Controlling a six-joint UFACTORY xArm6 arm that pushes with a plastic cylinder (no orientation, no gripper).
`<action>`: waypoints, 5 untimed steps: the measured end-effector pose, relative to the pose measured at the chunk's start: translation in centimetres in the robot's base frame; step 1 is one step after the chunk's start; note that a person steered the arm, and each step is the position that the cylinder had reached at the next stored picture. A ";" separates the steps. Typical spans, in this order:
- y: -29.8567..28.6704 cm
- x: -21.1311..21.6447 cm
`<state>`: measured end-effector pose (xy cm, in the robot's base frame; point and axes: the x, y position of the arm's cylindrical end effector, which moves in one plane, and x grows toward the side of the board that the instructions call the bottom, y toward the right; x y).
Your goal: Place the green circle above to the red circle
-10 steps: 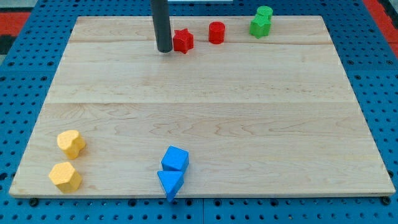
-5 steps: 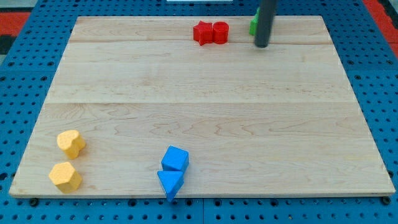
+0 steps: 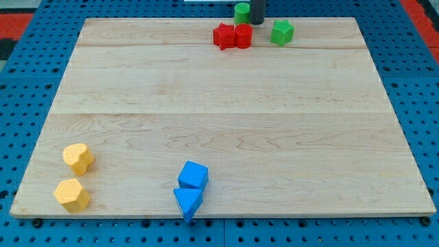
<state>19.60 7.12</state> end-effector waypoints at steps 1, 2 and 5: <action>2.6 -0.3; 4.9 -0.4; 11.1 4.6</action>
